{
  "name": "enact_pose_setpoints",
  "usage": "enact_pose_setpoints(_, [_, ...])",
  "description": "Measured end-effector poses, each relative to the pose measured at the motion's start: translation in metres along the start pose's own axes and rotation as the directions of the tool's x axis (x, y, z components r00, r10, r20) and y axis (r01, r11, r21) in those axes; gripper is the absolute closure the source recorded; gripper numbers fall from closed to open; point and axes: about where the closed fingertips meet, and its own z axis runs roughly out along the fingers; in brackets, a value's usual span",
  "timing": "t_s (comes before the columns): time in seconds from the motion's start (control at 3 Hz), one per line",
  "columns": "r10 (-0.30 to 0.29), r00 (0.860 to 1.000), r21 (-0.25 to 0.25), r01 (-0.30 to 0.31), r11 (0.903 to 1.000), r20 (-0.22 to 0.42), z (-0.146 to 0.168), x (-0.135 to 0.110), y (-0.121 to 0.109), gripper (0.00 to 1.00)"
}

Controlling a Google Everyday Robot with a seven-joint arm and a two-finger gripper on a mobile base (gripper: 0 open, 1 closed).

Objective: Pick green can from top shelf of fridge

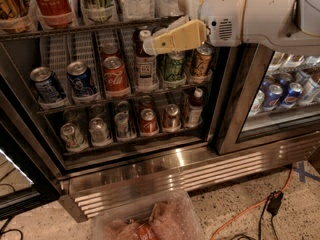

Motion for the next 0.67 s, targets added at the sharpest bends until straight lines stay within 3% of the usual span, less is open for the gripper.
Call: enact_pose_setpoints(0.67, [-0.007, 0.998, -0.072, 0.011, 0.9974, 0.059, 0.037, -0.007, 0.024, 0.0])
